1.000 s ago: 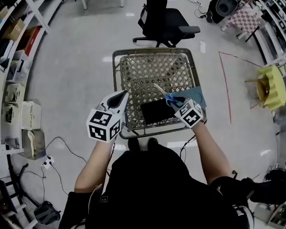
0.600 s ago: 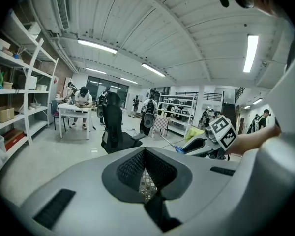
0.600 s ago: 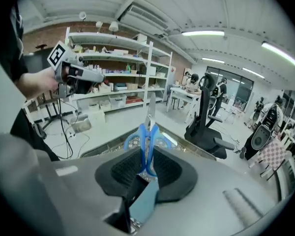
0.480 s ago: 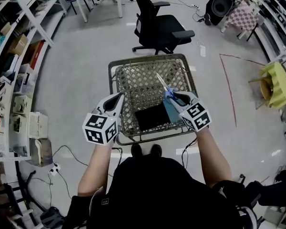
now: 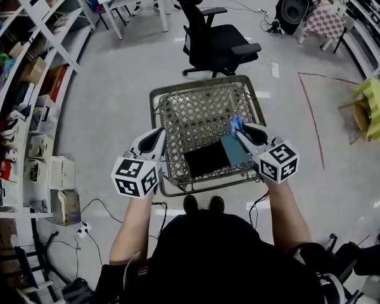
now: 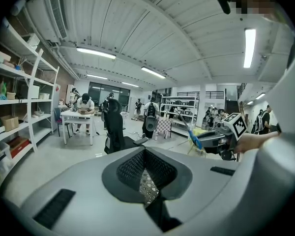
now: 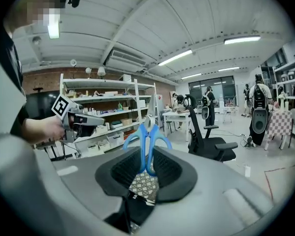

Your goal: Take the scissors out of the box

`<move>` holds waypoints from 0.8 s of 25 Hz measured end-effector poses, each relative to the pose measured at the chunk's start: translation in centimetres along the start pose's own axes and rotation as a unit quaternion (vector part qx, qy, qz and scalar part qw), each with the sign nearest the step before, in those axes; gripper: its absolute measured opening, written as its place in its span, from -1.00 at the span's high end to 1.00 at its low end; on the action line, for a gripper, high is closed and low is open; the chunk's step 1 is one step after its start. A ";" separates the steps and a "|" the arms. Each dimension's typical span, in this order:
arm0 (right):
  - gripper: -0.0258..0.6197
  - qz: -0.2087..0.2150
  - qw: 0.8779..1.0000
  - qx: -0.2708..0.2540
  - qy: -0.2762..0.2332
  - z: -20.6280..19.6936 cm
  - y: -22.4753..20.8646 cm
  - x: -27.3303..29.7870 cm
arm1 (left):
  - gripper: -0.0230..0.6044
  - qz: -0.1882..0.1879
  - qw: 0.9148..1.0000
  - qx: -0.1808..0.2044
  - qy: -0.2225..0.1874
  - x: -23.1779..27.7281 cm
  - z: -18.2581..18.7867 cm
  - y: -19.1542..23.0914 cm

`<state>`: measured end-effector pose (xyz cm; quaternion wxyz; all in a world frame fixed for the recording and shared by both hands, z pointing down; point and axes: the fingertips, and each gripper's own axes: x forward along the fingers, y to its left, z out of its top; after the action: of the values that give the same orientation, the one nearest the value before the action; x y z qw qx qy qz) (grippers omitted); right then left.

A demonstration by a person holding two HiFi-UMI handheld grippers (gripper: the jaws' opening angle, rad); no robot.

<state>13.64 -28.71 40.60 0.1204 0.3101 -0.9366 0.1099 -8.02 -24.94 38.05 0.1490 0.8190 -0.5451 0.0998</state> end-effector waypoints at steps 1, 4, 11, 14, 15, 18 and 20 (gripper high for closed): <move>0.64 0.000 1.000 0.005 -0.008 0.2 0.1 -0.3 | 0.91 0.002 1.000 0.000 -0.001 -0.2 0.0 0.1; 0.64 -0.002 0.999 0.020 -0.030 0.7 0.2 -1.2 | 0.91 0.007 1.000 -0.001 -0.004 -0.7 0.0 0.4; 0.64 -0.011 0.997 0.035 -0.072 1.8 0.1 -3.2 | 0.91 0.016 1.000 -0.004 -0.009 -1.4 -0.2 0.6; 0.64 -0.014 0.996 0.035 -0.083 2.2 0.3 -3.7 | 0.91 0.019 1.000 -0.005 -0.010 -1.8 -0.3 0.7; 0.64 -0.014 0.996 0.036 -0.086 2.3 0.4 -3.9 | 0.91 0.020 1.000 -0.005 -0.010 -2.0 -0.4 0.8; 0.64 -0.016 0.995 0.038 -0.093 2.7 0.5 -4.2 | 0.91 0.021 1.000 -0.007 -0.007 -2.2 -0.7 0.9; 0.64 -0.017 0.994 0.039 -0.098 2.8 0.4 -4.3 | 0.91 0.022 1.000 -0.008 -0.006 -2.2 -0.9 1.0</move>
<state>16.33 -26.77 36.60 0.0180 0.3395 -0.9336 0.1132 -9.75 -23.11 38.30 0.1501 0.8062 -0.5646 0.0941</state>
